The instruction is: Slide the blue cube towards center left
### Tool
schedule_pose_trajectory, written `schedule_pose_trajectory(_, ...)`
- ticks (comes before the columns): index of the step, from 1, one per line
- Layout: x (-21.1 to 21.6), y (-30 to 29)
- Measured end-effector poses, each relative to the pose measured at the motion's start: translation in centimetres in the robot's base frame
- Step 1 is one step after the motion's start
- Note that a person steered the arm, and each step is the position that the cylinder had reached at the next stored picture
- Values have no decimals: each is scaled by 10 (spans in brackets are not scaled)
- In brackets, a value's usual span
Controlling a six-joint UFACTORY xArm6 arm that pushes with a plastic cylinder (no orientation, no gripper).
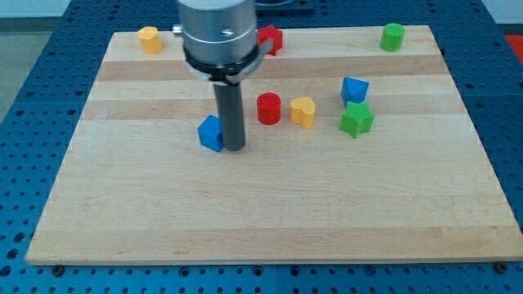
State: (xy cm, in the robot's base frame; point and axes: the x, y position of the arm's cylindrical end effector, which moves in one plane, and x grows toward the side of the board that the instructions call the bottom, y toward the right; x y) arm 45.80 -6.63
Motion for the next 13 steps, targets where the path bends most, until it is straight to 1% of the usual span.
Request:
schedule_pose_trajectory(3, -9, -10)
schedule_pose_trajectory(5, -14, -42)
schedule_pose_trajectory(10, -52, -68)
schedule_pose_trajectory(13, -53, -99)
